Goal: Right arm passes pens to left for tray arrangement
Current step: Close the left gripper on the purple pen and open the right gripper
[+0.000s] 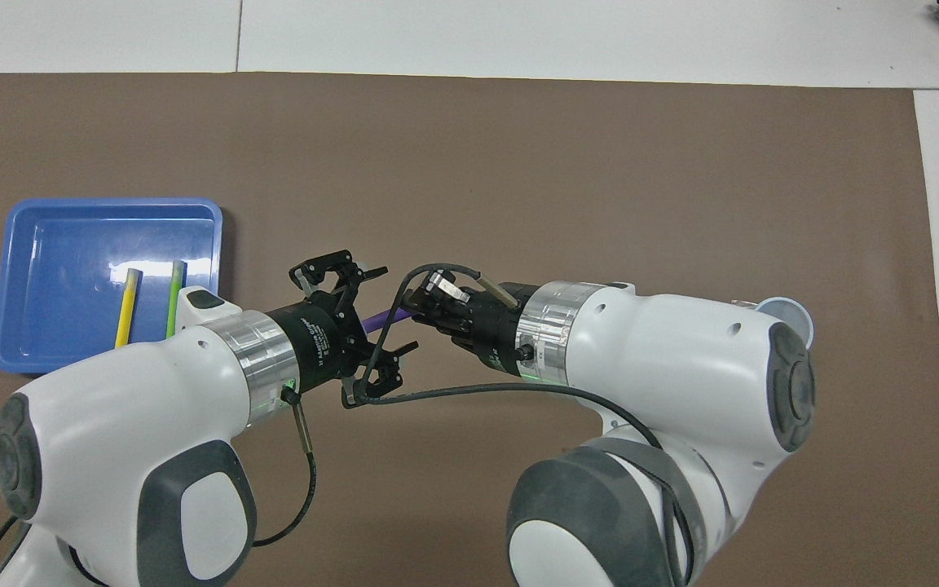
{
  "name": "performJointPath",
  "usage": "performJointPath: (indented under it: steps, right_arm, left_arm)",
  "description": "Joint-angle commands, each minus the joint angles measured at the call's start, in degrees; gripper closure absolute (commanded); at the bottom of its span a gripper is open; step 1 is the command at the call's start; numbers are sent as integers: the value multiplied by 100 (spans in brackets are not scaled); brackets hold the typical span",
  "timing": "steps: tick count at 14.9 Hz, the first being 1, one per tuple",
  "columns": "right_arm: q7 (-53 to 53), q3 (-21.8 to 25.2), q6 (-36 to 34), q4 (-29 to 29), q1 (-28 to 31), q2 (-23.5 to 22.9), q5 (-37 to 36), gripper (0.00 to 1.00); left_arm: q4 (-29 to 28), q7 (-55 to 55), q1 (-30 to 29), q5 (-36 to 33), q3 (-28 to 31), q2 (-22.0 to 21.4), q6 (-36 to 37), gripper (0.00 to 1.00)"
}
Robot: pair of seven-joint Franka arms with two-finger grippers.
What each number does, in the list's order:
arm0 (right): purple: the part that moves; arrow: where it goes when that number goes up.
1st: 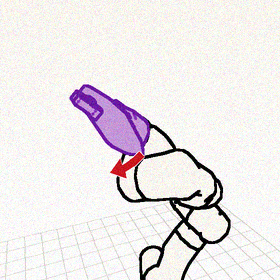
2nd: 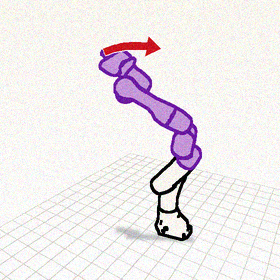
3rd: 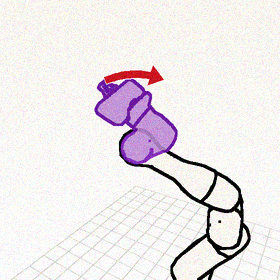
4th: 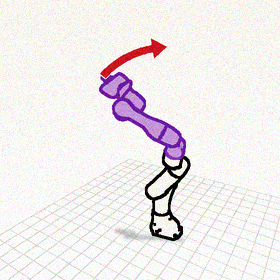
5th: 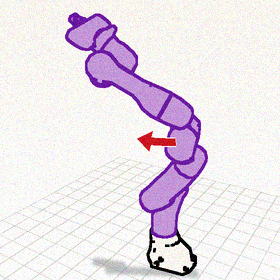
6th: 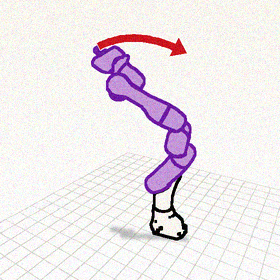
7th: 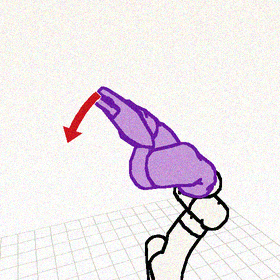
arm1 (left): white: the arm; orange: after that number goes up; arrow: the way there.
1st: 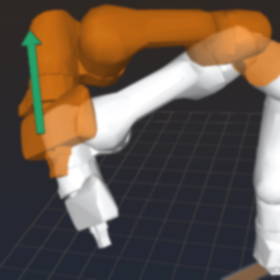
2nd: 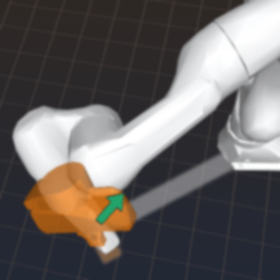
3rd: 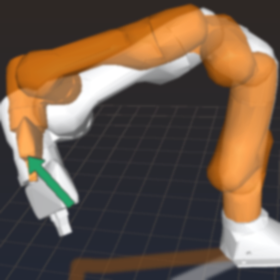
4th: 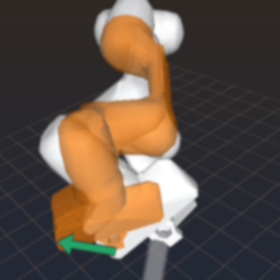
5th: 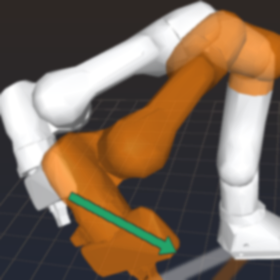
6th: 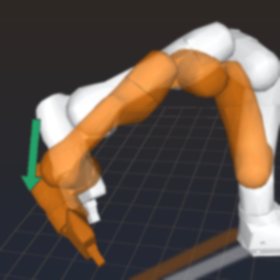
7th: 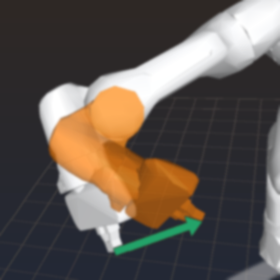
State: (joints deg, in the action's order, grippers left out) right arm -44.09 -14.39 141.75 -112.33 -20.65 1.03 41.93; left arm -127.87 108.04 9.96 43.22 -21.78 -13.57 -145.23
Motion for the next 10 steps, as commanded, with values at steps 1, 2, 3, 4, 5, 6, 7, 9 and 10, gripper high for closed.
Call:
performJointPath:
  steps: [1, 2, 3, 4, 5, 6, 7, 9, 10]
  right_arm:
    - [234, -20, -261, 45, 44, 73, 193, 100]
    - [234, -20, -279, 36, 52, 82, 193, 100]
    - [243, -20, -305, 45, 52, 73, 184, 100]
    - [243, -20, -305, 45, 52, 73, 193, 100]
    - [243, -20, -297, 62, 52, 64, 193, 100]
    - [243, -20, -297, 54, 52, 64, 184, 100]
    - [243, -20, -297, 54, 52, 73, 184, 100]
    - [243, -20, -297, 54, 52, 64, 184, 100]
    - [243, -20, -297, 54, 52, 64, 193, 100]
  left_arm:
    - [-45, -117, 77, 11, 43, -5, -93, 10]
    - [-36, -213, 33, 20, 51, -57, 20, 10]
    - [-18, -231, -2, 20, 78, -136, 369, 9]
    - [8, -292, -150, 20, 95, -267, 756, 9]
    - [8, -423, -343, 12, 95, -382, 1003, 9]
    - [8, -485, -415, 20, 95, -453, 1171, 9]
    - [8, -495, -415, 20, 95, -462, 1199, 9]
    - [8, -495, -416, 20, 95, -471, 1173, 9]
    - [-1, -504, -415, 20, 87, -471, 1147, 10]
